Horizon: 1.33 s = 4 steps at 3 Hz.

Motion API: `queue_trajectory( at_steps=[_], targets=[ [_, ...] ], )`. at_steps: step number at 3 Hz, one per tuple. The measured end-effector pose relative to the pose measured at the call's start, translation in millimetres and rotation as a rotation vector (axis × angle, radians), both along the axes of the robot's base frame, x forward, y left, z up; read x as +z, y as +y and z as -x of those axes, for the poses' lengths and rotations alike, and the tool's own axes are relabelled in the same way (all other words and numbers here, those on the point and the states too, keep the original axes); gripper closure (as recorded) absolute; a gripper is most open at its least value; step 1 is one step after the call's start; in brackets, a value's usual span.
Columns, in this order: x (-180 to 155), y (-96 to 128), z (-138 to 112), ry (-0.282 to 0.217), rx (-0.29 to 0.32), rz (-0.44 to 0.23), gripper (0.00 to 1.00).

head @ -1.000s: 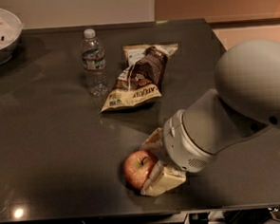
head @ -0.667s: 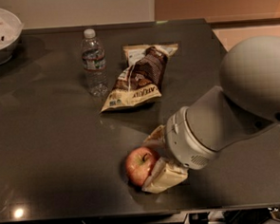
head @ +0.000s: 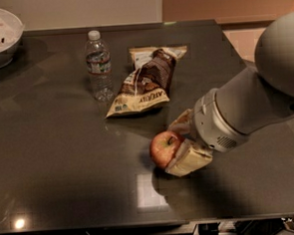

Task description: Move apple near brown chip bag

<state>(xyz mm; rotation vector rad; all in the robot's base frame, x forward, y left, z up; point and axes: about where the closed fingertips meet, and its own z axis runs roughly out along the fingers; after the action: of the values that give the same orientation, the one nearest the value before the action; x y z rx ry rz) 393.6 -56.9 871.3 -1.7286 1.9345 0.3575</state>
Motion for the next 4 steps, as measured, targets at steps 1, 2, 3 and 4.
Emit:
queue_trajectory(
  at_steps=[1,2,3,4],
  targets=[
    [4,-25,-31,-0.026,-0.077,0.009,1.0],
    [2,-47,-61,-0.04,-0.137,0.006,1.0],
    [-7,-58,-81,-0.036,-0.173,-0.009,1.0],
    [-13,-61,-96,-0.028,-0.19,-0.031,0.82]
  ],
)
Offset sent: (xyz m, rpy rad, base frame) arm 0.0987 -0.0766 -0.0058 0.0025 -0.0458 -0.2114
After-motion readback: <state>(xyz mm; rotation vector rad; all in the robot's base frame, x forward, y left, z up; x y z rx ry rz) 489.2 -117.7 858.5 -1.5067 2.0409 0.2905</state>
